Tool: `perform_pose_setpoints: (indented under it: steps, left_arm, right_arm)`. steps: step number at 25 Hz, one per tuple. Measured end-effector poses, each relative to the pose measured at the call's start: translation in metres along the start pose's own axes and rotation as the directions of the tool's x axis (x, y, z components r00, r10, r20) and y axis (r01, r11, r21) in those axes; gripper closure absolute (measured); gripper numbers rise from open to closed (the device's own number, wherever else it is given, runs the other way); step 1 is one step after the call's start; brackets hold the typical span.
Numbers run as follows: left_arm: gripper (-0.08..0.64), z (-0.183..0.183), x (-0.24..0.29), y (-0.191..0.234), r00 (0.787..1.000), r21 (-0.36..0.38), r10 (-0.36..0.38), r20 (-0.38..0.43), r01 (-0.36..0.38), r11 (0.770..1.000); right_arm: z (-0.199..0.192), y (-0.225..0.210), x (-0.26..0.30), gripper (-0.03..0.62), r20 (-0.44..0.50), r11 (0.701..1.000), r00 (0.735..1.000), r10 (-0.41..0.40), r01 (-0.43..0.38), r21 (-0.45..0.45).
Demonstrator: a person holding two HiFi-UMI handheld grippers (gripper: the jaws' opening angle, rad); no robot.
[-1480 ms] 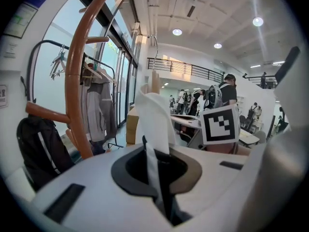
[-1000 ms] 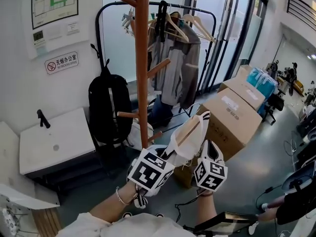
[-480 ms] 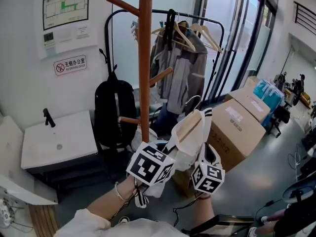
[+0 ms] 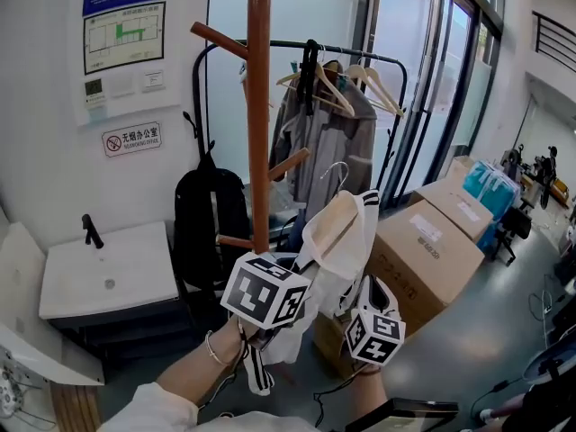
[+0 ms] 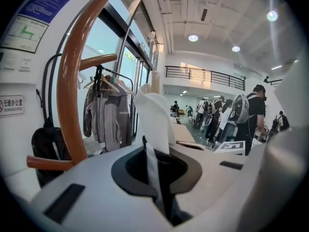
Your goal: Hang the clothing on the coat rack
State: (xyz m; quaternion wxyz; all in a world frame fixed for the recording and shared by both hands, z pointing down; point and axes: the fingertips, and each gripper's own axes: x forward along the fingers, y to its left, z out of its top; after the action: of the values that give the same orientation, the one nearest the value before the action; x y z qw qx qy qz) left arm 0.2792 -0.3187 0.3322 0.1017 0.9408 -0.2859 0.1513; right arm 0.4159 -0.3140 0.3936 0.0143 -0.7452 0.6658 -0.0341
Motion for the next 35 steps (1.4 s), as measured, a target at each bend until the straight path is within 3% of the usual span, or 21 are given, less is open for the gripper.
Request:
perform_pose_setpoints:
  steps: [11,35]
  left_arm:
    - [0.54,0.022,0.003,0.028,0.998,-0.115,0.042,0.051,-0.036,0.993]
    - [0.534,0.006,0.02,0.071,0.982,-0.28,0.178,0.058,-0.155,0.947]
  right_arm:
    - [-0.002,0.003,0.018,0.571,-0.002,0.999,0.999,0.041,-0.041,0.004]
    - [-0.027,-0.003,0.05,0.571,-0.041,0.996,0.996,0.085,-0.083,0.036]
